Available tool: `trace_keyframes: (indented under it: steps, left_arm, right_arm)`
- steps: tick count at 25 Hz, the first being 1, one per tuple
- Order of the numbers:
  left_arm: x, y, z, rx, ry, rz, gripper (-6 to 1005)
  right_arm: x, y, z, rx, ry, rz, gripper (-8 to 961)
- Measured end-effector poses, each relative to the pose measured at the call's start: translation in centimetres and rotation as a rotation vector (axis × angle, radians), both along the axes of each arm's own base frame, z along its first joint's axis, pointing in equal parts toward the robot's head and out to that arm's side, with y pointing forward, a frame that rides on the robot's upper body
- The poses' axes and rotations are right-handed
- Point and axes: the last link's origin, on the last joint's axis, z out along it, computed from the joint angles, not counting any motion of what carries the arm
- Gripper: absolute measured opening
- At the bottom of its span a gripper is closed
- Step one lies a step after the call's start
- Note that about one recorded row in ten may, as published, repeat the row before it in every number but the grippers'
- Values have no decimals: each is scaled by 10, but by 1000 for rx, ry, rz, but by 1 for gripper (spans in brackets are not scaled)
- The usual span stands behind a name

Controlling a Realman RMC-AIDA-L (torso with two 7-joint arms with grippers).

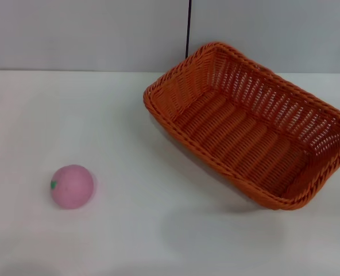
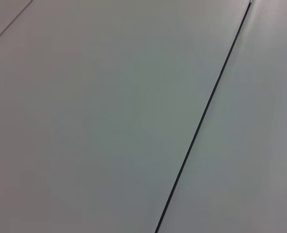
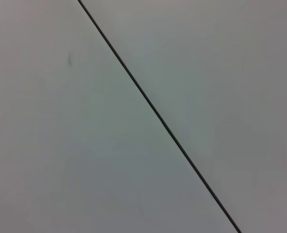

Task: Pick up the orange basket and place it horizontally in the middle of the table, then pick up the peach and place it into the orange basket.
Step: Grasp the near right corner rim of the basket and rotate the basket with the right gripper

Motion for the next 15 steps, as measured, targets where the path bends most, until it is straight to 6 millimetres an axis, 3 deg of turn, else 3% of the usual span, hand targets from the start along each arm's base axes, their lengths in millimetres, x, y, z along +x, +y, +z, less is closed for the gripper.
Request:
trace_keyframes:
  steps: [11,15]
  left_arm:
    - [0,0,0,0,-1,0,808]
    - [0,0,0,0,-2,-1,808]
  right_arm:
    - [-9,-3,1,-2,-23,68,405]
    - [-22,-1,6,-37,-93,168,405]
